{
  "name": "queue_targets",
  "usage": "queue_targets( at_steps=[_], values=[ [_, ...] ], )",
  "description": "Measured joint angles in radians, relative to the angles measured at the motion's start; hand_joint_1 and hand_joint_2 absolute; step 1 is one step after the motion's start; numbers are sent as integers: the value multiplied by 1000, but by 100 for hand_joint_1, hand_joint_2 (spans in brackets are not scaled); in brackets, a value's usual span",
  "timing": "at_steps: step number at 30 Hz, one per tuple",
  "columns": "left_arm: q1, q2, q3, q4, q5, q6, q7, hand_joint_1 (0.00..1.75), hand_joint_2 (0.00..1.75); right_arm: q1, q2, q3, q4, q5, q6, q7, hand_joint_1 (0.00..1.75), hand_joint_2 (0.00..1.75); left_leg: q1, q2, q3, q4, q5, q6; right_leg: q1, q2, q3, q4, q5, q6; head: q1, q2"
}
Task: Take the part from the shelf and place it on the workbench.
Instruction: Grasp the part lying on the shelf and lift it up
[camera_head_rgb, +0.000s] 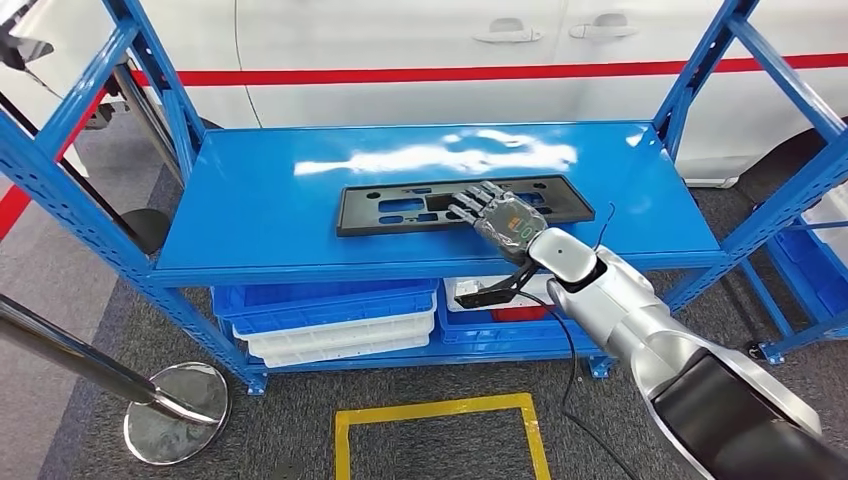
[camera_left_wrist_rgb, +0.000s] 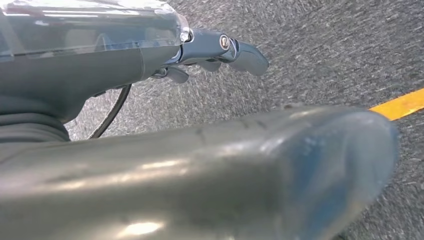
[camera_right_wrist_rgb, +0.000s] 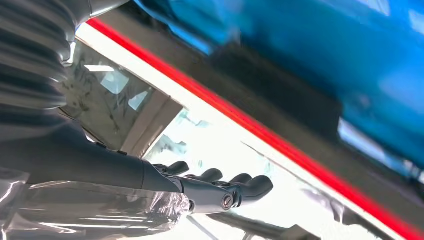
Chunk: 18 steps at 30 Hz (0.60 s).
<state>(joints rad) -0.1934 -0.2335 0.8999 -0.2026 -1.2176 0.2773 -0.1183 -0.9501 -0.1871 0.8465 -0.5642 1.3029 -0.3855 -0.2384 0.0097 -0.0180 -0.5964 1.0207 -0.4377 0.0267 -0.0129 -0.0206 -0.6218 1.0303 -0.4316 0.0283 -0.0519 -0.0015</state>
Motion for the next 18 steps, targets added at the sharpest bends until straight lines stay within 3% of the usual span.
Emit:
queue_targets(
  at_steps=[2,4,5,6,7,9,10,12,15,16,18],
  values=[
    [-3,0,0,0,-2,-1,0,0,0,-10,9,-10,0,-10,-3,3,0,175,3,0,1,-7,7,10,-3,5,-33,77,-51,7,0,0],
    [-3,-1,0,0,-4,-2,1,0,0,-15,19,-16,2,-15,-1,3,0,175,3,0,-2,-7,9,12,-4,8,-87,208,-113,10,0,0],
    [-3,-1,0,0,-6,-3,1,0,0,-15,23,-17,3,-15,0,3,0,175,3,-1,-2,-6,9,12,-4,8,-106,255,-126,11,0,0],
    [-3,-1,0,0,-6,-4,1,0,0,-15,27,-17,5,-14,0,4,0,175,3,-2,-2,-5,9,12,-4,9,-109,266,-119,10,0,0],
    [-4,-2,0,0,-7,-5,2,0,0,-17,30,-17,7,-12,1,5,0,175,3,-4,-2,-4,8,12,-4,9,-93,239,-96,8,0,0],
    [-6,-3,-2,0,-8,-5,2,0,0,-25,34,-17,11,-6,0,11,0,175,2,-7,-3,-1,7,8,-3,7,-28,113,-31,0,0,0],
    [-7,-4,-2,0,-9,-5,2,0,0,-30,36,-16,13,-3,0,16,0,175,1,-8,-6,0,6,4,0,6,0,54,-12,-5,0,0],
    [-9,-6,-3,0,-12,-6,3,0,0,-38,39,-15,21,5,-1,27,0,175,-1,-9,-14,1,9,-6,7,3,23,-1,-10,-12,0,0],
    [-11,-8,-4,0,-16,-6,6,0,0,-37,40,-10,36,13,0,37,0,175,-2,-8,-21,7,3,-24,4,-2,25,-16,-10,-25,0,0],
    [-13,-9,-4,0,-17,-7,8,0,0,-36,40,-8,41,16,1,39,0,175,-3,-5,-31,29,-14,-29,2,-5,27,-20,-8,-31,0,0],
    [-16,-10,-5,0,-19,-8,11,0,0,-31,34,-4,54,22,3,44,0,175,-2,-1,-78,133,-73,-36,2,-13,29,-24,-7,-40,0,0]
  ],
)
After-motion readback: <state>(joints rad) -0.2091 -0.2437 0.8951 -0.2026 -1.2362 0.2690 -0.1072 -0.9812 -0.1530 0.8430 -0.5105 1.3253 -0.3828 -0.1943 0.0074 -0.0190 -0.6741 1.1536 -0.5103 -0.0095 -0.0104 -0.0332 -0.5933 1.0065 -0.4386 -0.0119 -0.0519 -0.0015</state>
